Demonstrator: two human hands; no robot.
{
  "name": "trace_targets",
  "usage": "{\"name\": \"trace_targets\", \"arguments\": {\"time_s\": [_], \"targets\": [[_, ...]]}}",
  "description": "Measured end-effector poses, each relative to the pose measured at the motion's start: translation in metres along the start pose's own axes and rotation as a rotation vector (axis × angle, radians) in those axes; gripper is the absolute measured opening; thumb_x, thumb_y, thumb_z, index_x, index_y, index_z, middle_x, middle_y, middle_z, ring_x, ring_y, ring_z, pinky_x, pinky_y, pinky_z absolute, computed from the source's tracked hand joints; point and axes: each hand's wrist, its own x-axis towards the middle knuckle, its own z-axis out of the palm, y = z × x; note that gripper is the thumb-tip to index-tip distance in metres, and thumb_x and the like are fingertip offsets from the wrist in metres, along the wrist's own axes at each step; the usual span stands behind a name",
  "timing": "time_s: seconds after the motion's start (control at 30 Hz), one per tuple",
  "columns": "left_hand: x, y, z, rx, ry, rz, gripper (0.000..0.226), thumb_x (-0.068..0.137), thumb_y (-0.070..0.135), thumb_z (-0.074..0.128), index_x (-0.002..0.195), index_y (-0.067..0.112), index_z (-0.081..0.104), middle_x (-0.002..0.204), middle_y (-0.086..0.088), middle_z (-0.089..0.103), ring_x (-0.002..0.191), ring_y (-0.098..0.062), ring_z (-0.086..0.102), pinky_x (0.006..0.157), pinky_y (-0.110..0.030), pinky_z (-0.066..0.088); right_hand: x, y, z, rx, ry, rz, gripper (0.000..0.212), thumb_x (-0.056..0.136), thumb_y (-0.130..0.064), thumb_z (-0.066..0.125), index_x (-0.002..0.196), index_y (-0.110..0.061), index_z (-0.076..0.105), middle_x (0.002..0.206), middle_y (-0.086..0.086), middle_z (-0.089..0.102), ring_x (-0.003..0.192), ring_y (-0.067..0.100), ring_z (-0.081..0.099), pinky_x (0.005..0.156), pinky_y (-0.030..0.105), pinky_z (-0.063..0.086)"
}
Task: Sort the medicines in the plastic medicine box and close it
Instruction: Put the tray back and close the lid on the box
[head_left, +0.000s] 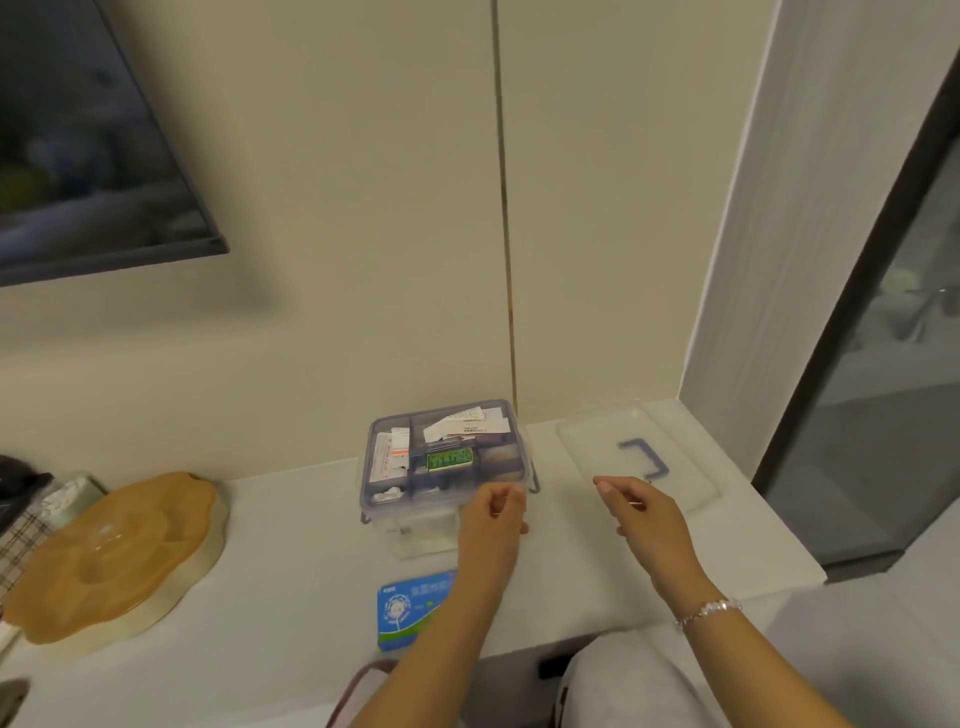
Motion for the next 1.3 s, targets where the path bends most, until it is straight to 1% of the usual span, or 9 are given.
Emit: {"name": "trace_targets", "arguments": {"time_s": [0.2,0.4,0.6,0.73,0.83,1.0,1.1,1.17,1.3], "targets": [[0.001,-0.017,0.077,0.000,-0.201,-0.139,0.011,0.092,0.022,0.053,0.082,0.020,0.055,0.075,0.003,0.058,0.059,-0.010,0.056,0.056,-0.018,0.044,0.008,0.048,-0.047,-0.117,0.066,0.041,0.010,0.088,-0.029,0.058,0.090,-0.027,0.068,0.095,-0.006,0.067,0.078,-0.003,0.055,0.066,0.008,0.036],[0.015,-0.042,0.125,0.162,-0.276,-0.160,0.009,0.090,0.023,0.054,0.083,0.024,0.059,0.090,-0.001,0.065,0.075,-0.014,0.062,0.065,-0.020,0.047,0.029,0.087,-0.062,-0.336,0.073,0.041,0.021,0.089,-0.026,0.056,0.103,-0.020,0.070,0.112,0.000,0.066,0.102,0.014,0.053,0.097,0.028,0.033],[0.029,-0.062,0.143,0.399,-0.329,-0.031,0.013,0.082,0.017,0.065,0.093,0.013,0.070,0.104,-0.013,0.064,0.090,-0.020,0.062,0.080,-0.021,0.047,0.041,0.107,-0.063,-0.536,0.069,0.039,0.021,0.086,-0.030,0.060,0.105,-0.028,0.069,0.110,0.001,0.050,0.104,0.021,0.041,0.090,0.028,0.035],[0.034,-0.067,0.142,0.460,-0.339,0.010,0.008,0.081,0.010,0.065,0.077,0.014,0.070,0.100,-0.013,0.061,0.078,-0.011,0.055,0.068,-0.001,0.037,0.043,0.108,-0.065,-0.599,0.070,0.002,0.013,0.085,-0.033,0.061,0.093,-0.033,0.071,0.100,-0.007,0.042,0.101,0.020,0.038,0.079,0.025,0.022],[0.034,-0.062,0.136,0.469,-0.336,0.040,0.016,0.081,0.008,0.065,0.070,0.019,0.066,0.096,-0.011,0.056,0.072,-0.006,0.050,0.065,0.002,0.036,0.038,0.104,-0.069,-0.618,0.085,-0.022,0.011,0.085,-0.037,0.059,0.086,-0.040,0.070,0.104,-0.014,0.040,0.103,0.015,0.032,0.074,0.023,0.012],[0.027,-0.035,0.124,0.374,-0.314,0.130,0.009,0.080,0.011,0.068,0.073,0.016,0.067,0.102,-0.016,0.057,0.071,-0.006,0.055,0.068,-0.007,0.044,0.028,0.078,-0.074,-0.581,0.098,-0.135,0.007,0.081,-0.043,0.062,0.087,-0.040,0.064,0.118,-0.014,0.054,0.120,0.014,0.034,0.084,0.015,0.006],[0.019,-0.012,0.117,0.302,-0.331,0.189,0.004,0.080,0.013,0.068,0.076,0.013,0.069,0.100,-0.021,0.060,0.072,-0.017,0.058,0.074,-0.033,0.055,0.020,0.054,-0.075,-0.526,0.089,-0.225,0.014,0.079,-0.041,0.065,0.090,-0.034,0.060,0.118,-0.013,0.058,0.125,0.012,0.036,0.091,0.015,0.007],[0.012,0.005,0.109,0.242,-0.332,0.235,0.006,0.080,0.011,0.067,0.076,0.013,0.070,0.094,-0.017,0.063,0.067,-0.012,0.056,0.071,-0.035,0.054,0.011,0.035,-0.077,-0.475,0.124,-0.273,0.012,0.078,-0.038,0.067,0.087,-0.031,0.063,0.111,-0.016,0.058,0.122,0.006,0.038,0.096,0.018,0.007],[0.000,0.038,0.089,0.102,-0.323,0.325,0.022,0.082,0.007,0.065,0.068,0.024,0.069,0.069,0.017,0.066,0.059,0.004,0.057,0.063,-0.029,0.050,-0.008,-0.005,-0.076,-0.395,0.225,-0.292,0.011,0.077,-0.038,0.068,0.073,-0.032,0.059,0.076,-0.024,0.054,0.094,-0.012,0.041,0.095,0.027,0.016]]}}
